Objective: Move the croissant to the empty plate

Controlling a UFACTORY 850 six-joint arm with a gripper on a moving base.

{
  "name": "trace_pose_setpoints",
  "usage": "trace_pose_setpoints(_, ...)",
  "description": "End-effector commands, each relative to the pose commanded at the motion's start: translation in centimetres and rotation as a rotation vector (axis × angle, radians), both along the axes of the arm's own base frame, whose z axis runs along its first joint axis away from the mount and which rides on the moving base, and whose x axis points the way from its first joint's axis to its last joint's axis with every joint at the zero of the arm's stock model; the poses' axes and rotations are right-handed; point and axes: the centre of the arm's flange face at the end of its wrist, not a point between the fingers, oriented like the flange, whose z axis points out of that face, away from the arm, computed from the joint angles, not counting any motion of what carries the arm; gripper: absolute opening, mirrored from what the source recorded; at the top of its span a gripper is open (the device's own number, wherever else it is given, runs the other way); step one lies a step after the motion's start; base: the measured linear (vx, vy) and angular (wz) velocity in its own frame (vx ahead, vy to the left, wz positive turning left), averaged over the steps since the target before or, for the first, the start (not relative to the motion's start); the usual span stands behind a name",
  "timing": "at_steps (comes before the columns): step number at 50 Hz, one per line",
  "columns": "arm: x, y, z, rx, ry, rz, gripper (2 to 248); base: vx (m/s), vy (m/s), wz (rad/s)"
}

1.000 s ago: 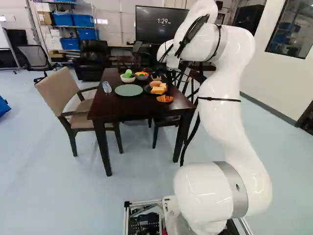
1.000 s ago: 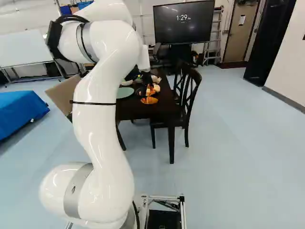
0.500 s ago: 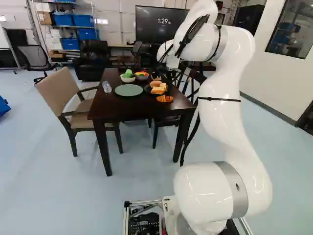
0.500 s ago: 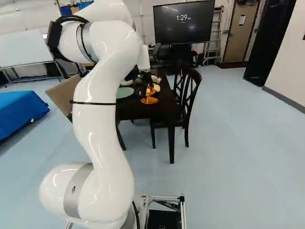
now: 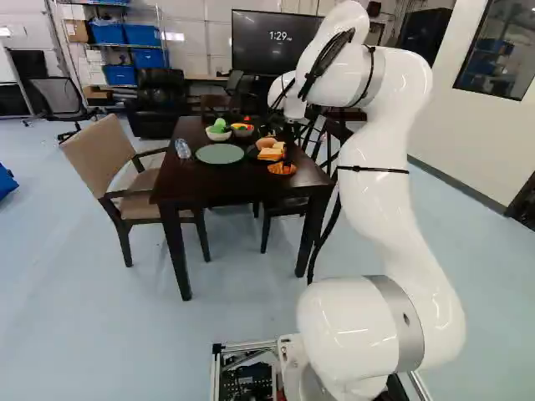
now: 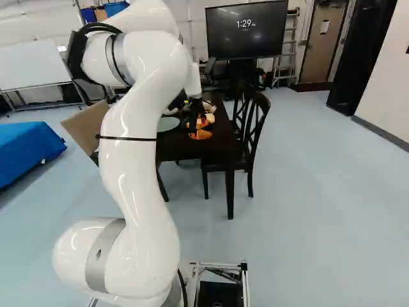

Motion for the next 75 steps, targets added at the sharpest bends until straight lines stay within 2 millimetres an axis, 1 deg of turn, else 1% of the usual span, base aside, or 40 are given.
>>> trace_pose_setpoints(9, 0.4, 0.0, -1.4, 0.001, 0.017, 0.000, 247, 0.000, 0.000, 0.000)
trace_pose_setpoints(51, 0.4, 0.0, -1.4, 0.001, 0.017, 0.000, 247, 0.000, 0.000, 0.000)
trace_pose_setpoints(62, 0.1, 0.0, -0.2, 0.000, 0.003, 0.000, 247, 0.000, 0.000, 0.000)
trace_pose_setpoints(75, 0.1, 0.0, -0.2, 0.000, 0.003, 0.000, 247, 0.000, 0.000, 0.000)
